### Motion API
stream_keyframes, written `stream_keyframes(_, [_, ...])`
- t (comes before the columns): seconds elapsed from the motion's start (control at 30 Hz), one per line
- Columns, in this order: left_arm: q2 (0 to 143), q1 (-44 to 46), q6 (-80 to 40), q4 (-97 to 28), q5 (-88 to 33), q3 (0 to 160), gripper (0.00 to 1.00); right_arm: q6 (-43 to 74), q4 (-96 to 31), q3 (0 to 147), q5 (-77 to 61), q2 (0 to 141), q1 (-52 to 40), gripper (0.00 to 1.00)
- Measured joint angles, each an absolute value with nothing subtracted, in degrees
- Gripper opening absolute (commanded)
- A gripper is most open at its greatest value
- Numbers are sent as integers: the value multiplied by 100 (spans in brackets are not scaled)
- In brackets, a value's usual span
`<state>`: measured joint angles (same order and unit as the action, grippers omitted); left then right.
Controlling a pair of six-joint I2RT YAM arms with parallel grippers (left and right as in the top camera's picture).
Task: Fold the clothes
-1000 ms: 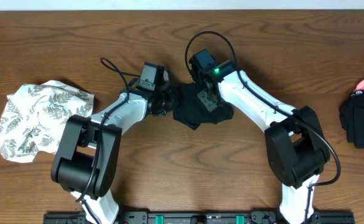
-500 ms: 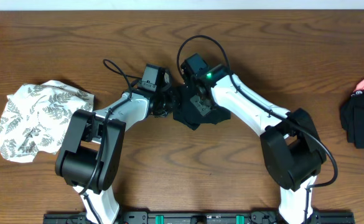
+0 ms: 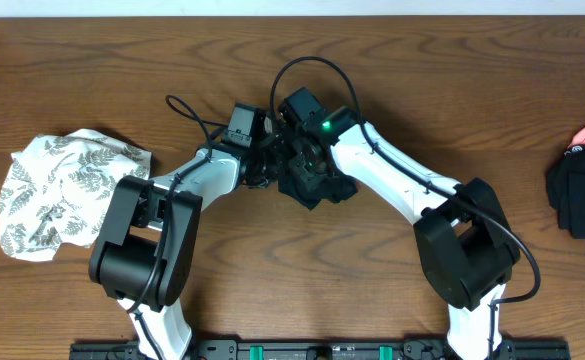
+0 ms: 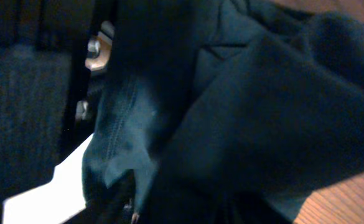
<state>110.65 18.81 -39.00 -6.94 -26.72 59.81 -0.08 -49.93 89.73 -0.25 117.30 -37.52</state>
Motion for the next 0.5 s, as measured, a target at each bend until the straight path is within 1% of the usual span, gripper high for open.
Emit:
stream_keyframes(0.03, [11069, 1881, -3905, -690, -2681, 5981, 11, -8, -5000, 8976, -75, 11730, -3752, 45])
stream_keyframes(0.13, [11069, 1881, -3905, -681, -2683, 5981, 11, -23, -5000, 8976, -198, 11730, -3754, 30])
stream_keyframes(0.2, [11072, 1881, -3916, -679, -2683, 5981, 11, 14, -4989, 8980, -246, 11730, -3758, 26])
stream_keyframes(0.3, [11072, 1883, -3913, -676, -2683, 5981, 11, 32, -5074, 9019, -290, 11730, -3756, 11])
stream_keyframes(0.33, [11072, 1883, -3913, -676, -2683, 5981, 11, 40, -5109, 9037, -298, 11730, -3756, 8])
stream_keyframes(0.47, [11074, 1883, -3916, -661, -2685, 5981, 11, 67, -5146, 9111, -316, 11692, -3723, 1])
stream_keyframes(0.5, [11076, 1883, -3916, -657, -2685, 5981, 11, 84, -5157, 9111, -327, 11646, -3699, 1])
